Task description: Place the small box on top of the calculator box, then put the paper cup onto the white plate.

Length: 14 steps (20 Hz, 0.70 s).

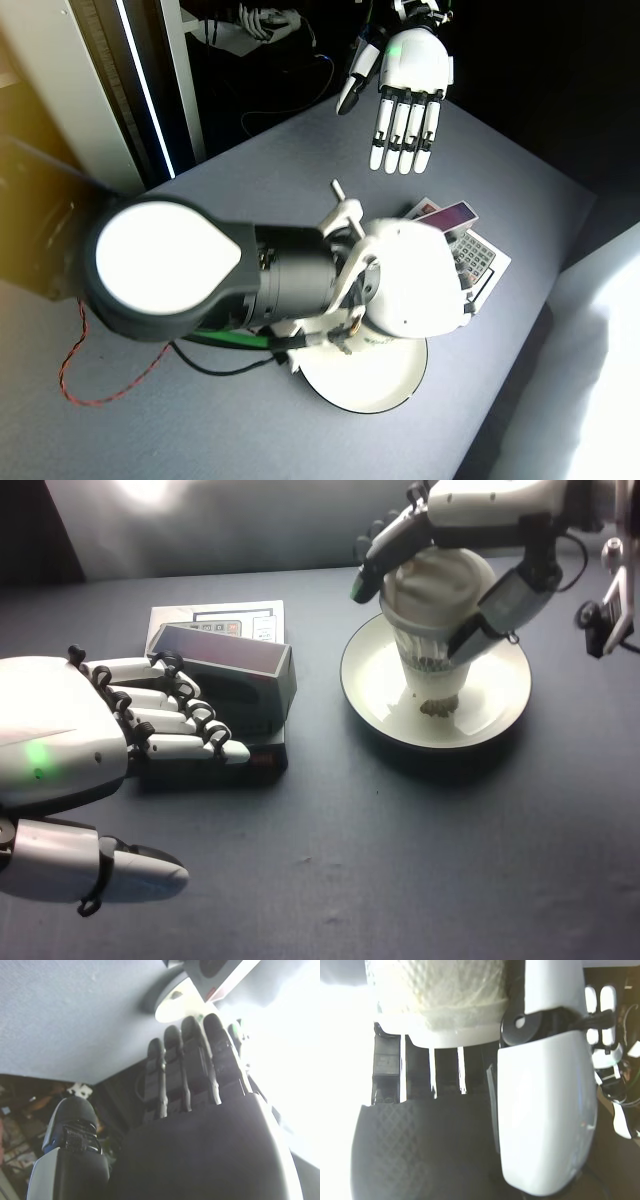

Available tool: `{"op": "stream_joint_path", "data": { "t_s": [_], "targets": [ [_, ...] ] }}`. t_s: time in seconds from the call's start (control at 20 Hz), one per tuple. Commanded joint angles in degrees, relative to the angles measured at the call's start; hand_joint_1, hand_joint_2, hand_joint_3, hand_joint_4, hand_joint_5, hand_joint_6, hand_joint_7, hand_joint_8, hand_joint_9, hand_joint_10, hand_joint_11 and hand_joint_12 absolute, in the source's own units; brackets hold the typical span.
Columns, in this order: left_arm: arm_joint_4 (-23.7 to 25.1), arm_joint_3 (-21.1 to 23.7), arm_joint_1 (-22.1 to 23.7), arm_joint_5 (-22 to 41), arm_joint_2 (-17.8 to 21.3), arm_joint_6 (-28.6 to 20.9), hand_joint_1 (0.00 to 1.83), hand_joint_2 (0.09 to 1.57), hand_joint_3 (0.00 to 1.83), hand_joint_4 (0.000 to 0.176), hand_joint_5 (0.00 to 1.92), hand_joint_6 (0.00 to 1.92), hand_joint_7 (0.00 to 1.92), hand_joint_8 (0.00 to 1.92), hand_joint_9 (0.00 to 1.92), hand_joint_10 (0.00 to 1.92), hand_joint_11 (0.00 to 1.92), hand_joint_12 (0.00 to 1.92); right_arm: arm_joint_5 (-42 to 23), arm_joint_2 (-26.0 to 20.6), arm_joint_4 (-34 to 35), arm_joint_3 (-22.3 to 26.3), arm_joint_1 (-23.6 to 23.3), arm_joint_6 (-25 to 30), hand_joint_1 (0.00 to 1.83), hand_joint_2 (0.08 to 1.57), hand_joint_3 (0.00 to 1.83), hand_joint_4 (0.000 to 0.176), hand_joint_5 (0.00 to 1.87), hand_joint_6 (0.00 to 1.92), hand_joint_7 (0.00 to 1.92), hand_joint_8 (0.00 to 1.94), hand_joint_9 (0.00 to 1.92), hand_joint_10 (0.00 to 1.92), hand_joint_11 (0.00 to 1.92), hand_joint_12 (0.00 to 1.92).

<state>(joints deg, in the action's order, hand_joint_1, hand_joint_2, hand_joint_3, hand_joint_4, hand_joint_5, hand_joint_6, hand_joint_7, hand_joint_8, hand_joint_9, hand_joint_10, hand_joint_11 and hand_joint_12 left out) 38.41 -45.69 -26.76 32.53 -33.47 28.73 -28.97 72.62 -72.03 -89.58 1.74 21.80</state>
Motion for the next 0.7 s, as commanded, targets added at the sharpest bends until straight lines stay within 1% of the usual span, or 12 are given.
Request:
{"op": "stream_joint_path", "data": {
  "t_s": [0.0,0.1,0.15,0.2,0.25,0.35,0.4,0.45,0.55,0.65],
  "targets": [
    [-1.53,-0.18,0.84,4.81,0.01,-0.11,0.0,1.28,0.0,0.0,0.29,0.0,0.33,0.0,0.29,0.0,0.0,0.48,-2.55,-0.44,6.44,-0.35,0.33,-2.1,1.48,1.15,0.0,0.0,0.76,1.17,0.94,0.95,0.83,1.17,0.79,1.64],
    [-1.5,-0.16,0.84,4.81,0.01,-0.11,0.0,1.29,0.0,0.0,0.3,0.0,0.33,0.0,0.3,0.0,0.0,0.53,-3.35,-0.4,10.63,-0.37,1.68,-4.17,1.48,1.15,0.0,0.0,0.76,1.19,0.93,0.96,0.81,1.18,0.79,1.64],
    [-1.49,-0.13,0.84,4.81,0.01,-0.11,0.0,1.29,0.0,0.0,0.3,0.0,0.34,0.0,0.31,0.0,0.0,0.53,-3.74,-0.4,12.84,-0.37,2.31,-5.45,1.49,1.14,0.0,0.0,0.77,1.17,0.95,0.93,0.83,1.16,0.8,1.63],
    [-1.47,-0.12,0.88,4.81,0.01,-0.11,0.0,1.29,0.0,0.0,0.31,0.0,0.35,0.01,0.32,0.01,0.0,0.53,-3.83,-0.41,14.74,-0.39,2.84,-6.89,1.48,1.15,0.0,0.0,0.76,1.18,0.94,0.95,0.82,1.17,0.78,1.65],
    [-1.41,-0.12,0.89,4.81,0.01,-0.11,0.0,1.29,0.0,0.0,0.3,0.0,0.35,0.01,0.31,0.0,0.0,0.53,-4.23,-0.43,15.3,-0.4,3.09,-7.63,1.48,1.15,0.0,0.0,0.76,1.19,0.93,0.96,0.81,1.18,0.76,1.67],
    [-1.18,-0.08,0.89,4.81,0.01,-0.24,0.0,1.29,0.0,0.0,0.29,0.0,0.33,0.0,0.3,0.0,0.01,0.51,-5.1,-0.47,18.18,-0.45,3.89,-10.29,1.48,1.17,0.0,0.0,0.73,1.24,0.9,1.02,0.79,1.21,0.75,1.69],
    [-0.98,-0.09,0.89,4.8,0.01,-0.46,0.0,1.3,0.0,0.0,0.28,0.0,0.31,0.0,0.28,0.0,0.0,0.47,-5.46,-0.47,21.01,-0.45,4.64,-13.39,1.48,1.17,0.0,0.0,0.69,1.28,0.88,1.04,0.79,1.23,0.74,1.7],
    [-0.94,-0.09,0.89,4.8,0.01,-0.49,0.0,1.3,0.0,0.0,0.27,0.0,0.31,0.0,0.28,0.0,0.0,0.46,-5.67,-0.49,22.28,-0.45,5.05,-14.62,1.48,1.18,0.0,0.0,0.67,1.29,0.87,1.05,0.79,1.24,0.73,1.71],
    [-0.94,-0.09,0.89,4.8,0.01,-0.49,0.0,1.31,0.0,0.0,0.28,0.0,0.31,0.0,0.27,0.0,0.0,0.45,-6.09,-0.5,24.03,-0.5,6.35,-14.76,1.48,1.18,0.0,0.0,0.65,1.32,0.86,1.06,0.8,1.25,0.71,1.72],
    [-0.94,-0.09,0.97,4.67,0.01,-0.49,0.0,1.31,0.0,0.0,0.29,0.0,0.32,0.0,0.28,0.0,0.0,0.45,-6.18,-0.48,24.16,-0.5,7.28,-15.03,1.48,1.18,0.0,0.0,0.65,1.32,0.87,1.04,0.81,1.23,0.71,1.71]
  ]
}}
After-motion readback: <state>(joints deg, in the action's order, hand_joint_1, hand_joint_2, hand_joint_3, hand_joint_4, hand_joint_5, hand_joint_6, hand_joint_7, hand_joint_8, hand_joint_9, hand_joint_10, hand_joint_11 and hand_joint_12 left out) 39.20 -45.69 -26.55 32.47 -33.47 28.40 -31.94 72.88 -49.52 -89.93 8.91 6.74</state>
